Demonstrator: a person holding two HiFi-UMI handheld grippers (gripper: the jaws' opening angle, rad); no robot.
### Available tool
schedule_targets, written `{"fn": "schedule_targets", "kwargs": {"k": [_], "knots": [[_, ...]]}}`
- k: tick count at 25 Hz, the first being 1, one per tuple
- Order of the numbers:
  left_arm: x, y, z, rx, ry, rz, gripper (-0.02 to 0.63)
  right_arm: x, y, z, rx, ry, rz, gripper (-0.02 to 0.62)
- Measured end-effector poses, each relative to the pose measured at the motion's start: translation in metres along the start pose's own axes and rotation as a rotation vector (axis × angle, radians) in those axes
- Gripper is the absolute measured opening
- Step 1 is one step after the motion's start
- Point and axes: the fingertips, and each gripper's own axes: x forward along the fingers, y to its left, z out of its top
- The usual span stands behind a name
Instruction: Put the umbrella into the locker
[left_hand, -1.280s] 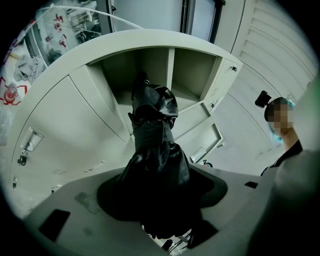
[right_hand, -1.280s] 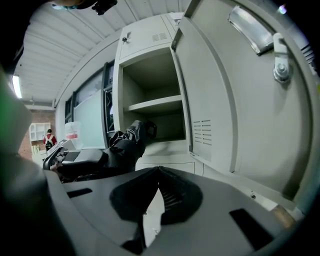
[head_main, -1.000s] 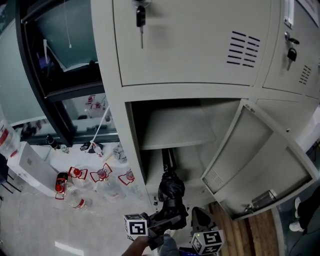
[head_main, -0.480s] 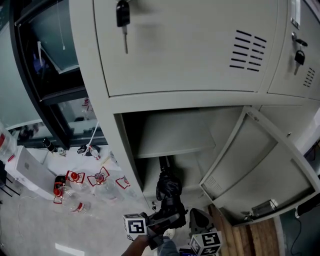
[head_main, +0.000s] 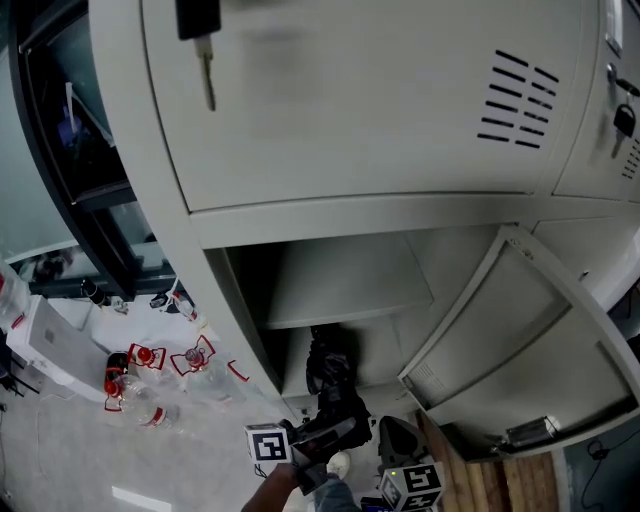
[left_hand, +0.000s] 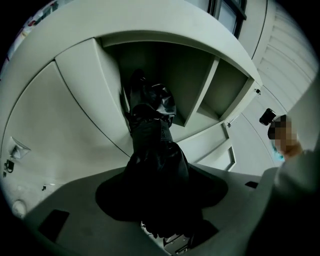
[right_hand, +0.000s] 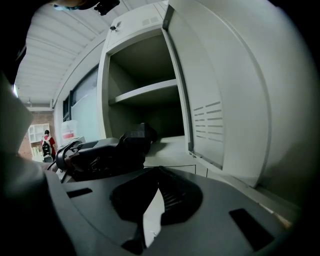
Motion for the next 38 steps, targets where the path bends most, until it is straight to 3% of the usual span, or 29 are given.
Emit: {"fn": "schedule_targets", "kwargs": {"k": [16, 19, 30, 38], "knots": [[0.015, 0.013, 0.033, -0.202, -0.099, -0.027, 0.289, 0.009, -0.004, 0.004, 0.005, 0.002, 0.000, 0.002], [0.014, 0.019, 0.031, -0.227, -0.109, -0.003, 0.349, 0.005, -0.001, 0.005, 0.007, -0.003, 0.005, 0.001], [0.003, 0.020, 0.031, -0.274, -0.156, 0.035, 0.365, -0.018, 0.006, 0.006, -0.003, -0.026, 0.004, 0.000], [-0.024, 0.016, 0.024, -0.234, -0.215, 0.095, 0.365, -0.032, 0.016, 0.016, 0.023, -0.077, 0.030, 0.002]]}}
